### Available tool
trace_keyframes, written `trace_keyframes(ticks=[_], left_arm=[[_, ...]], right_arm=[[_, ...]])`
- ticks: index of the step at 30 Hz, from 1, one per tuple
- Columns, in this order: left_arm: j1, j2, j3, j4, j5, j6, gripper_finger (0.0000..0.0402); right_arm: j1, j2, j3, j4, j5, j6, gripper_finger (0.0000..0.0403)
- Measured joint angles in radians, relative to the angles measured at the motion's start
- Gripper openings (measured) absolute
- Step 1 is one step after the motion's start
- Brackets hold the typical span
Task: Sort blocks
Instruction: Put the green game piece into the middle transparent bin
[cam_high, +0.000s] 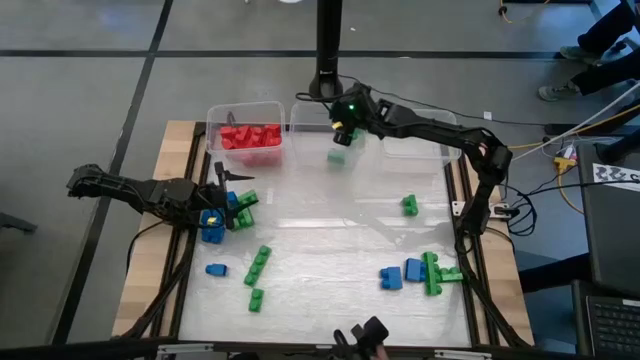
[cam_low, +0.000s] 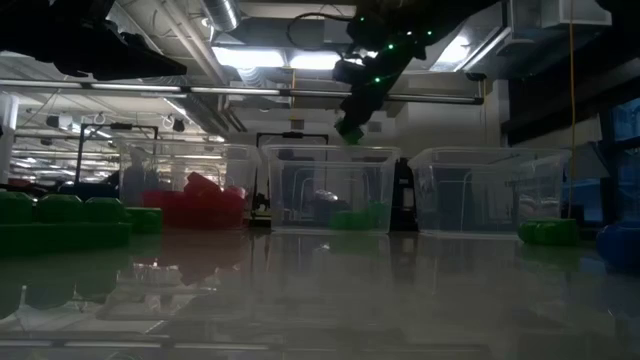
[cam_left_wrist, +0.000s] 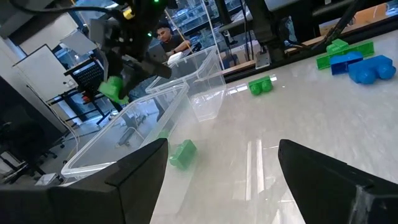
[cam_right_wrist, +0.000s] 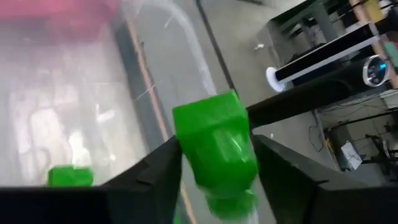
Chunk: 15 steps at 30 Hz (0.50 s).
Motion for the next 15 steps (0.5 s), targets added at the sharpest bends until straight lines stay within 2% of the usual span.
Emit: trace_keyframes(ticks=[7, 11, 15], left_arm=[[0.000, 0.000, 0.000, 0.000, 0.000, 0.000, 0.0296], [0.000, 0.000, 0.000, 0.000, 0.000, 0.000, 0.0296], [0.000, 0.000, 0.000, 0.000, 0.000, 0.000, 0.0296]], right_arm=[[0.029, -0.006, 0.086, -0.248, -0.001, -0.001, 0.0299], [0.073, -0.008, 0.188, -0.495, -0.027, 0.023, 0.0328], [0.178, -0.011, 0.265, -0.722, -0.035, 0.117, 0.0337]])
